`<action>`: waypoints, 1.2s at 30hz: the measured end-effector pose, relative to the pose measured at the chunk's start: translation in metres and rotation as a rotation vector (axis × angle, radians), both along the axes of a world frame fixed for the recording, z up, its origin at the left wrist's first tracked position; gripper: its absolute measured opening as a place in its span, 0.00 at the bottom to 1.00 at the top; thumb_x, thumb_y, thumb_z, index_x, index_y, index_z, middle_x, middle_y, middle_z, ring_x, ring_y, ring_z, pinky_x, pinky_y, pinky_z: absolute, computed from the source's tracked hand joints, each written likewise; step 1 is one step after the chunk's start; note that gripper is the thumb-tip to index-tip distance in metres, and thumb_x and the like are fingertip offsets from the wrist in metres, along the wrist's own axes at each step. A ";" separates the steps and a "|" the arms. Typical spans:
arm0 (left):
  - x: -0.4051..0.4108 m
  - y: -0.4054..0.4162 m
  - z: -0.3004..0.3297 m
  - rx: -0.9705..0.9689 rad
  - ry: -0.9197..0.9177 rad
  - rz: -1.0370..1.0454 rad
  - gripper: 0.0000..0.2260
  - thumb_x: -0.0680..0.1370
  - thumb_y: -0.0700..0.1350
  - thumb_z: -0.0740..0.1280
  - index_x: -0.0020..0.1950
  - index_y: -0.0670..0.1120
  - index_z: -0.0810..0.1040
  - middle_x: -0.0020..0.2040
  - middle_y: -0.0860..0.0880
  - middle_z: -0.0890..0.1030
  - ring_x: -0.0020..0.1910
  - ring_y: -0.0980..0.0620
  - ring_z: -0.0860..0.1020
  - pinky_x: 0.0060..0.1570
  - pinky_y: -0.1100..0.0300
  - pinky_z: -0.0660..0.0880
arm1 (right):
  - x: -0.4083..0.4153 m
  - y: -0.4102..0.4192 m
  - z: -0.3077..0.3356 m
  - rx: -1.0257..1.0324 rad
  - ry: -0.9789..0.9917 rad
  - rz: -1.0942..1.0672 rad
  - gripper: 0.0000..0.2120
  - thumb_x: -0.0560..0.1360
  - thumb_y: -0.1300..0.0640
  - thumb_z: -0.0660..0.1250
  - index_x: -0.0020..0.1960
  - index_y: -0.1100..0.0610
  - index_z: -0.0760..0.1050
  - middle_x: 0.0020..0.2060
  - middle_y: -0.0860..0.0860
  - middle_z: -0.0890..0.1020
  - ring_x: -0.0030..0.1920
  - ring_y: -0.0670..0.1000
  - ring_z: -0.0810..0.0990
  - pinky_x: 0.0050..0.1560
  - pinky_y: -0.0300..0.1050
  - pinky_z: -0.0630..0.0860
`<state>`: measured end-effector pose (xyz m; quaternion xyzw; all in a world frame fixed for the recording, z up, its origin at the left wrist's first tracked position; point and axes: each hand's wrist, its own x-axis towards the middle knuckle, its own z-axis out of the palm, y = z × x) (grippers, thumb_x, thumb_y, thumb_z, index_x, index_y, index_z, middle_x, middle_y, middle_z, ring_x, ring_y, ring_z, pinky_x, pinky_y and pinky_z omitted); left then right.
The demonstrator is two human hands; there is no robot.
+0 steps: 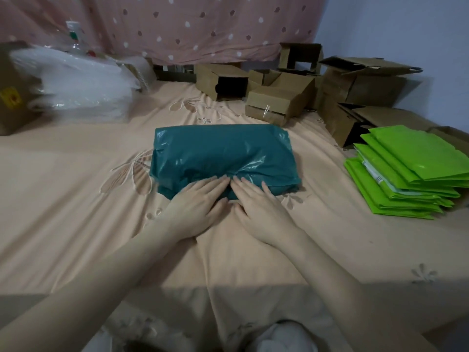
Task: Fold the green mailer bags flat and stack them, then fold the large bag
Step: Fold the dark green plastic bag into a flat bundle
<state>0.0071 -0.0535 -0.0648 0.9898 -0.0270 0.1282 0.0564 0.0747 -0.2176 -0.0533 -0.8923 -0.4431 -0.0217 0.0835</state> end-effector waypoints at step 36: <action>-0.011 0.006 0.006 0.024 -0.077 0.139 0.28 0.76 0.58 0.43 0.68 0.49 0.69 0.65 0.53 0.73 0.63 0.51 0.72 0.60 0.54 0.65 | -0.013 0.023 0.011 0.185 0.038 0.044 0.22 0.80 0.55 0.54 0.73 0.55 0.62 0.73 0.49 0.64 0.73 0.46 0.59 0.75 0.45 0.49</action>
